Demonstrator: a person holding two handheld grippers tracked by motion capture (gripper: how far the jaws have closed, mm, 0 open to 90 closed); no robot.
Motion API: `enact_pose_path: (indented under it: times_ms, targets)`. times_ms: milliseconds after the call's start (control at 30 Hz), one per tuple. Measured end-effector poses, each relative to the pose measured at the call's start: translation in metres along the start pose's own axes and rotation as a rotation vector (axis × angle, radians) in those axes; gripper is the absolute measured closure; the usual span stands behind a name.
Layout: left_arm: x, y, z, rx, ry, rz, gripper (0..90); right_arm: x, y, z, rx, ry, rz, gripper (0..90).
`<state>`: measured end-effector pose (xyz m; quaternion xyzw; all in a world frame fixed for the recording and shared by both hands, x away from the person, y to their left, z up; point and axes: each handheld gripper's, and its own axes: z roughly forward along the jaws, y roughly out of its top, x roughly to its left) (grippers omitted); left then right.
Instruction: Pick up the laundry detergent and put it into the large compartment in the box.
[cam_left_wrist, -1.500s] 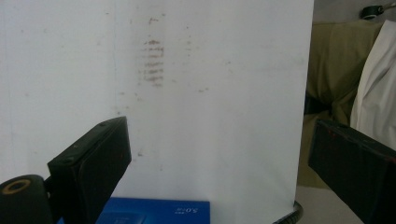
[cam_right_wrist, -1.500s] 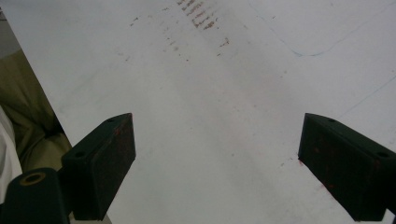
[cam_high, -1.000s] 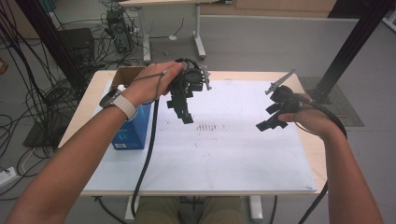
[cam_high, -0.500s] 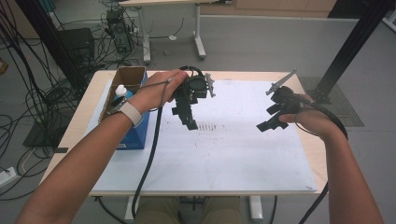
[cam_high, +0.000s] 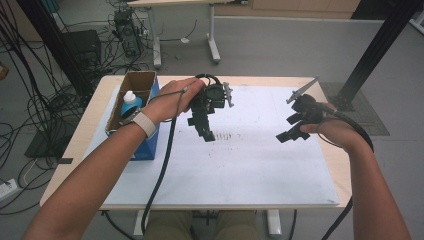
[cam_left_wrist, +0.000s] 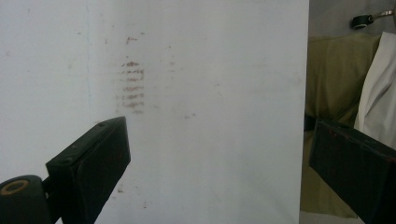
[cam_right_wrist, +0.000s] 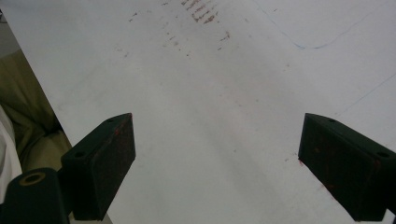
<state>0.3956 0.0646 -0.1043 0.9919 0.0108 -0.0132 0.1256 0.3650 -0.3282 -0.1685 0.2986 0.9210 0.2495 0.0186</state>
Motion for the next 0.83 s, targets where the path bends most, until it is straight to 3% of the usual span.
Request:
enact_pose_path:
  times_ms: [833]
  targets:
    - [-0.0029, -0.0051, 0.0016, -0.013, 0.005, -0.014, 5.9, 0.0026, -0.0040, -0.0015, -0.007, -0.002, 0.002, 11.0]
